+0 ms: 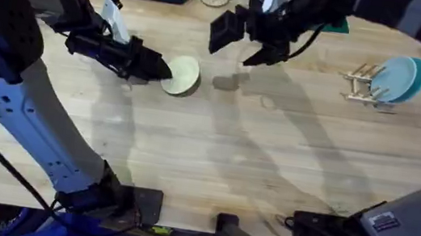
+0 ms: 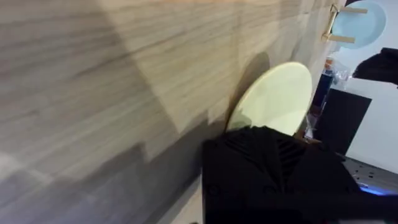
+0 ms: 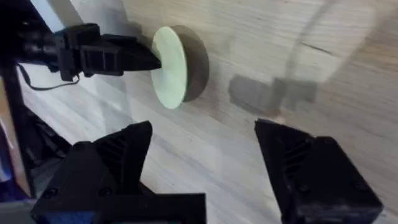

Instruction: Pick up the plates from the table one by one and place each into a slot on the dish rack.

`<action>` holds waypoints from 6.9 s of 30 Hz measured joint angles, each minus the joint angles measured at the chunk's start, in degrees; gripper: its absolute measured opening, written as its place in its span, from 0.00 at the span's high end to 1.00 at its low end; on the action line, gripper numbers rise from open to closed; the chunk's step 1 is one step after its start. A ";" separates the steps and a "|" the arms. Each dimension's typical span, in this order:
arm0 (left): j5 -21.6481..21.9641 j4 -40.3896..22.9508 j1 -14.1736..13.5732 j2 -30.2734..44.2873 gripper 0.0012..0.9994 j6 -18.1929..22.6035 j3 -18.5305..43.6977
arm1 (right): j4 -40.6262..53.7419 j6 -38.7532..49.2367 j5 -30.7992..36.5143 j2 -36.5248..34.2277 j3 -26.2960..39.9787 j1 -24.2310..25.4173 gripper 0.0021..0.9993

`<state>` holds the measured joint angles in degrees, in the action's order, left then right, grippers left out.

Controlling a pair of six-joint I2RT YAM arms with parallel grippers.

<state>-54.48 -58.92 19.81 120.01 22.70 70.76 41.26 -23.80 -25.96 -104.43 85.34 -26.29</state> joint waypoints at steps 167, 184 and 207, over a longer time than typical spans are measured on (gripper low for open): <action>28.30 -23.41 -0.17 -57.76 0.87 -0.72 9.66 | 1.45 13.21 45.17 17.60 0.87 -12.05 0.97; 28.62 -24.28 -0.17 -57.75 0.01 -1.11 9.66 | 13.81 0.83 57.28 26.98 0.87 -9.45 0.97; 28.63 -24.28 -0.17 -57.75 0.01 -1.11 9.66 | 23.30 -9.33 65.37 31.68 0.87 -5.71 0.97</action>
<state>-25.85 -83.20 19.64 62.26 21.58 80.42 64.56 -33.13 39.41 -72.75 86.21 -32.01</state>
